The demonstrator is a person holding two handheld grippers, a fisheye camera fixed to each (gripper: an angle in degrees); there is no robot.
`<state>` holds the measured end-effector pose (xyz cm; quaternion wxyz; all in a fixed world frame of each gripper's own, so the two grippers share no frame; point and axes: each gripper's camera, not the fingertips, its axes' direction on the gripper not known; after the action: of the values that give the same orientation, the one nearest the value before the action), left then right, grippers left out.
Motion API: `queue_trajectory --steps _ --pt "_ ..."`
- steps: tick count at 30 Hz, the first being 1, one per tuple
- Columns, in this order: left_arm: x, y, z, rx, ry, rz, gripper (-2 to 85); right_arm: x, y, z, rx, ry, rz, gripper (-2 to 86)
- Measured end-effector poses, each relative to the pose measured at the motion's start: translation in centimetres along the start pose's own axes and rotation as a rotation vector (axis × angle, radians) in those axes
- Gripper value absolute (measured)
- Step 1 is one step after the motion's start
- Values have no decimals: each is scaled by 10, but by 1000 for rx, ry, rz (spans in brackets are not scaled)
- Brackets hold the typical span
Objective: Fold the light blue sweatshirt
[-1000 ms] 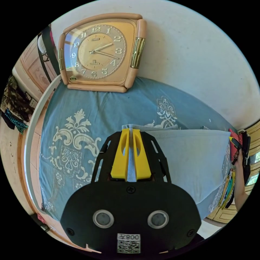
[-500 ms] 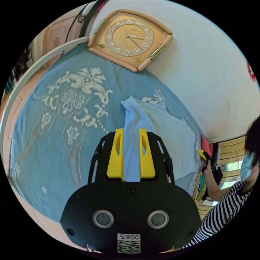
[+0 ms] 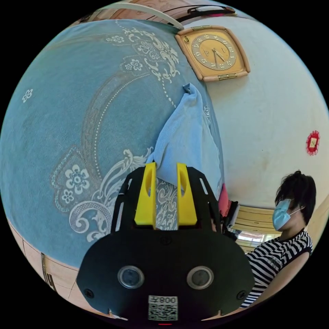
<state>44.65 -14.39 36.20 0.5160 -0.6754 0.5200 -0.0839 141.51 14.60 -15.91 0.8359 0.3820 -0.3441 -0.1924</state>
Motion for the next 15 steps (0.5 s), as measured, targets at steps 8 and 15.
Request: queue_trajectory --steps 8,15 --pt "-32 1 5 28 30 -19 92 32 20 -14 30 -47 26 78" --pt "-55 9 20 59 72 -53 56 53 30 -21 34 -76 28 63"
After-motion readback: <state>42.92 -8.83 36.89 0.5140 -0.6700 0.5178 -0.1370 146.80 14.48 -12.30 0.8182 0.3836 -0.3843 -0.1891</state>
